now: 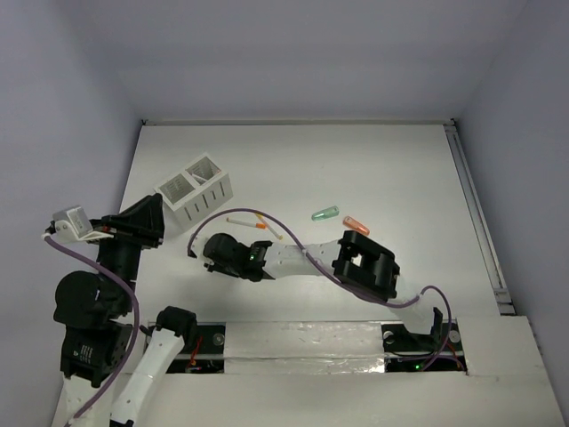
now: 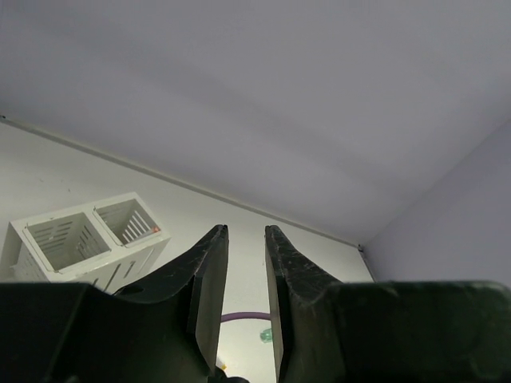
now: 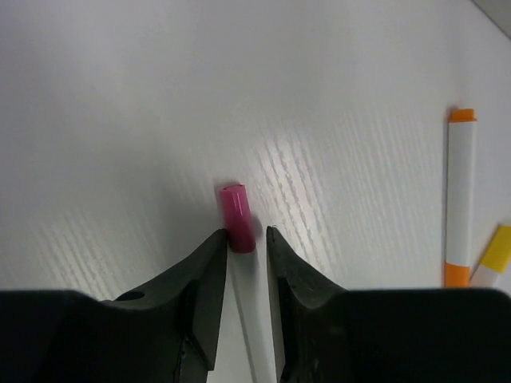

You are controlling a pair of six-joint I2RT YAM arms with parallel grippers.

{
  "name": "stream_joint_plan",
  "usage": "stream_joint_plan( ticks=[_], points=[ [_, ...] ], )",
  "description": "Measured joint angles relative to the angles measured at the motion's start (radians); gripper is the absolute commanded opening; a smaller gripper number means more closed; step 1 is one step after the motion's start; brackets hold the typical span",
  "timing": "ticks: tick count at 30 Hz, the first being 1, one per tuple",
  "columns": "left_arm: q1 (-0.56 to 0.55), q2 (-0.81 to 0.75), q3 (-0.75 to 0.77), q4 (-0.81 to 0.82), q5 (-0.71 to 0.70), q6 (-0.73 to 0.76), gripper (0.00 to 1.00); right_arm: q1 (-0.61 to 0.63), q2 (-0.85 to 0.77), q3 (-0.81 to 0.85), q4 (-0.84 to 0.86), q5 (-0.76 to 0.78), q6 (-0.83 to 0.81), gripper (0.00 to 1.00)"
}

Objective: Sort the stationery into containers
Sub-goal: Pick up the pen from the center of the board, then place the pen in the storage box.

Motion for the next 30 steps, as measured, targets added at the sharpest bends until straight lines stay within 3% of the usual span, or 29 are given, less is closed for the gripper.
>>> stream_joint_plan(
  ticks=[4, 12, 20, 26, 30],
  points=[
    [0.0, 0.0, 0.0, -0.002, 0.0, 0.001, 0.23, 0.003, 0.004, 0.0, -0.001, 0.035, -0.012, 0.14],
    [0.0, 0.004, -0.017, 0.024, 0.004, 0.003, 0.23, 0.005, -0.01, -0.03, 0.036, 0.069, -0.006, 0.01],
    [0.0, 0.018, -0.075, 0.048, -0.005, 0.036, 0.23, -0.065, -0.205, -0.193, 0.109, -0.003, 0.079, 0.0],
    [0.0, 0.013, -0.101, 0.047, -0.056, 0.065, 0.23, -0.187, -0.38, -0.192, 0.317, -0.11, 0.156, 0.0],
    [-0.001, -0.003, -0.123, 0.055, -0.105, 0.069, 0.23, -0.235, -0.387, -0.127, 0.454, -0.162, 0.222, 0.0]
  ],
)
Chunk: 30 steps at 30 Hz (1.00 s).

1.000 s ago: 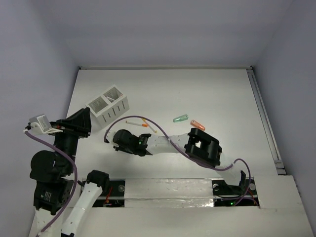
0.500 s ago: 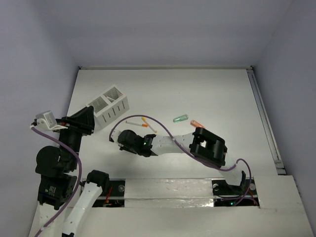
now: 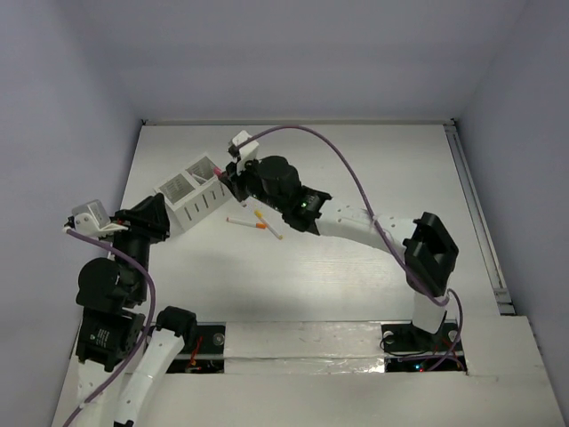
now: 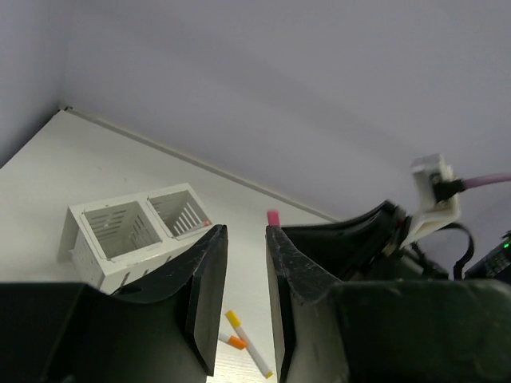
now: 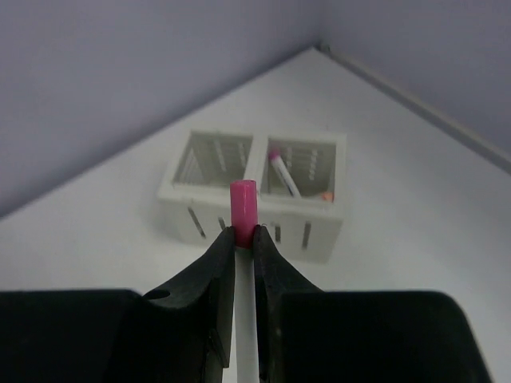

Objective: Sort the stationery into containers
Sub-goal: Place the pen in the storage box.

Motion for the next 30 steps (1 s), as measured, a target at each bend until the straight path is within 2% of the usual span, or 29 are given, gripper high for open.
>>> stream_joint_plan(
  ticks=[5, 11, 20, 26, 29, 30],
  points=[
    [-0.008, -0.013, -0.064, 0.044, -0.034, -0.001, 0.23, -0.05, 0.113, 0.133, 0.184, -0.056, 0.093, 0.0],
    [-0.01, -0.044, -0.149, 0.074, -0.078, -0.004, 0.25, -0.097, 0.36, 0.356, 0.346, -0.071, 0.175, 0.0],
    [-0.039, -0.042, -0.15, 0.107, -0.11, 0.005, 0.25, -0.11, 0.673, 0.651, 0.415, -0.046, 0.217, 0.0],
    [-0.039, -0.035, -0.15, 0.112, -0.111, 0.008, 0.25, -0.11, 0.705, 0.684, 0.441, -0.046, 0.22, 0.0],
    [-0.039, -0.034, -0.15, 0.113, -0.112, 0.012, 0.25, -0.111, 0.674, 0.603, 0.486, -0.05, 0.22, 0.1],
    [-0.039, -0.032, -0.15, 0.113, -0.112, 0.014, 0.25, -0.111, 0.652, 0.555, 0.494, -0.055, 0.217, 0.17]
  ],
)
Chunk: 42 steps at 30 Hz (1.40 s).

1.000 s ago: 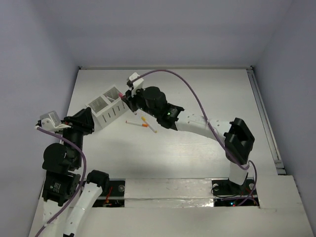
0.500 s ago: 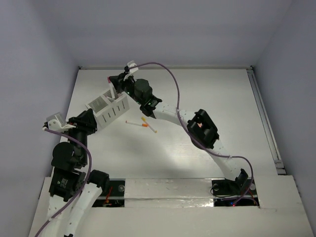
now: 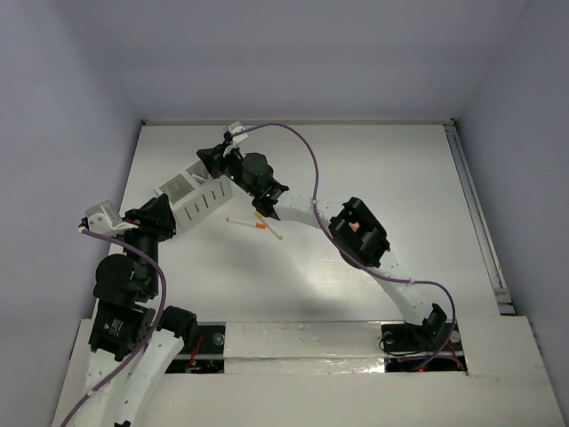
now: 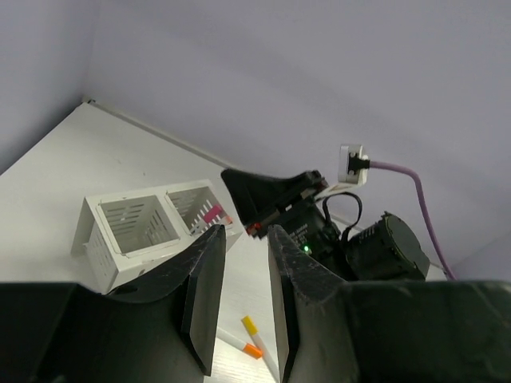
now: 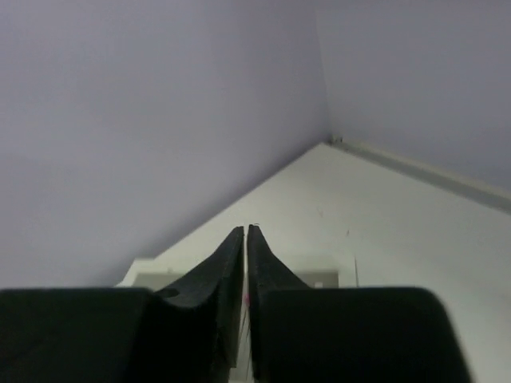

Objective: Sort the stationery into containers
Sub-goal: Place the pen in the storage box, then pick up the pen from the center of the board.

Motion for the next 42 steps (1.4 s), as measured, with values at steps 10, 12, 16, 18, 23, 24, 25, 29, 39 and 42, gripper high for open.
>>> stream_joint_plan(
  ticks=[10, 12, 16, 18, 23, 24, 25, 29, 39, 42],
  points=[
    [-0.008, 0.006, 0.0, 0.002, -0.001, 0.009, 0.13, -0.037, -0.46, -0.568, -0.156, -0.102, -0.014, 0.0],
    [-0.008, 0.011, 0.0, 0.004, 0.0, 0.011, 0.08, -0.055, -0.541, -0.61, -0.237, -0.107, -0.018, 0.0],
    [-0.008, 0.023, 0.0, 0.005, 0.006, 0.012, 0.0, -0.09, -0.621, -0.638, -0.42, -0.095, -0.04, 0.15],
    [-0.008, 0.026, 0.0, 0.006, 0.005, 0.012, 0.0, -0.108, -0.62, -0.64, -0.511, -0.091, -0.052, 0.42],
    [-0.008, 0.032, 0.0, 0.005, 0.011, 0.012, 0.04, -0.123, -0.531, -0.617, -0.72, -0.08, -0.079, 0.51],
    [-0.008, 0.032, 0.0, 0.006, 0.011, 0.012, 0.06, -0.122, -0.509, -0.612, -0.747, -0.081, -0.08, 0.51],
    [-0.008, 0.032, 0.0, 0.006, 0.011, 0.012, 0.09, -0.121, -0.485, -0.603, -0.778, -0.081, -0.083, 0.51],
    [-0.008, 0.034, 0.0, 0.005, 0.014, 0.012, 0.12, -0.119, -0.42, -0.581, -0.845, -0.091, -0.087, 0.51],
    [-0.008, 0.041, 0.0, 0.006, 0.028, 0.012, 0.14, -0.109, -0.38, -0.524, -0.88, -0.119, -0.086, 0.51],
    [-0.008, 0.046, 0.0, 0.006, 0.034, 0.012, 0.15, -0.097, -0.356, -0.515, -0.884, -0.122, -0.086, 0.5]
  ],
)
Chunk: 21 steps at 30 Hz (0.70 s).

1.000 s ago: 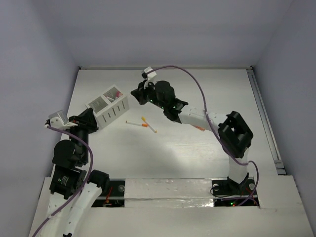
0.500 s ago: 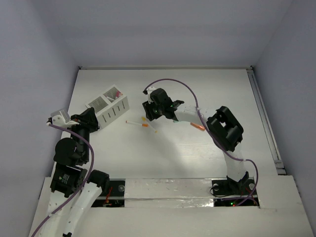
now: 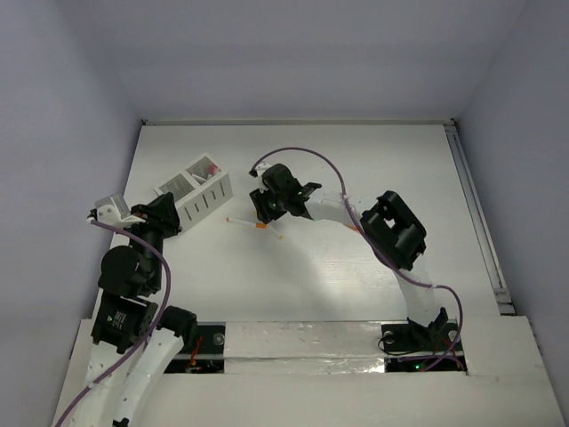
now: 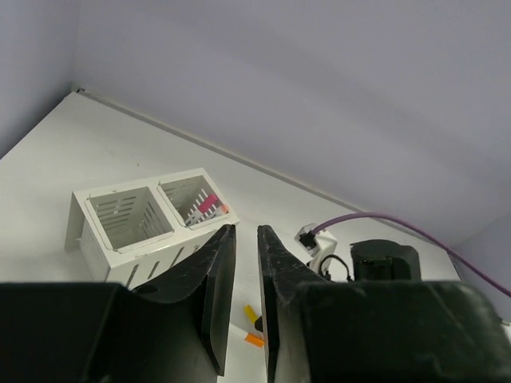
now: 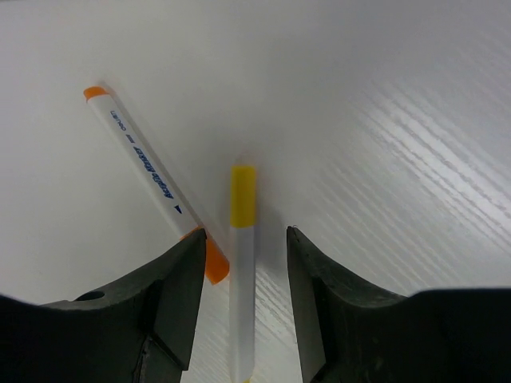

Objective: Sort the stationery into containers
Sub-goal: Pick up the pen from the center of the board.

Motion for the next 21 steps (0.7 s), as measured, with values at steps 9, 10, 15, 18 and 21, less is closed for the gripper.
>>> stream_joint_plan(
  ticks=[9, 10, 15, 18, 21],
  points=[
    [0.0, 0.005, 0.0, 0.0, 0.004, 0.0, 0.15, 0.026, 0.068, 0.074, -0.06, 0.081, -0.018, 0.36],
    [0.0, 0.005, 0.0, 0.0, 0.004, 0.0, 0.15, 0.031, 0.079, 0.088, -0.071, 0.11, -0.027, 0.35],
    [0.0, 0.006, 0.0, 0.0, 0.005, 0.0, 0.16, 0.063, 0.1, 0.134, -0.124, 0.248, -0.062, 0.36],
    [-0.001, 0.006, 0.0, 0.0, 0.004, 0.0, 0.16, 0.072, 0.1, 0.138, -0.136, 0.294, -0.076, 0.46],
    [-0.007, 0.006, 0.0, 0.0, 0.005, 0.0, 0.16, 0.076, 0.102, 0.154, -0.17, 0.323, -0.087, 0.4]
  ],
)
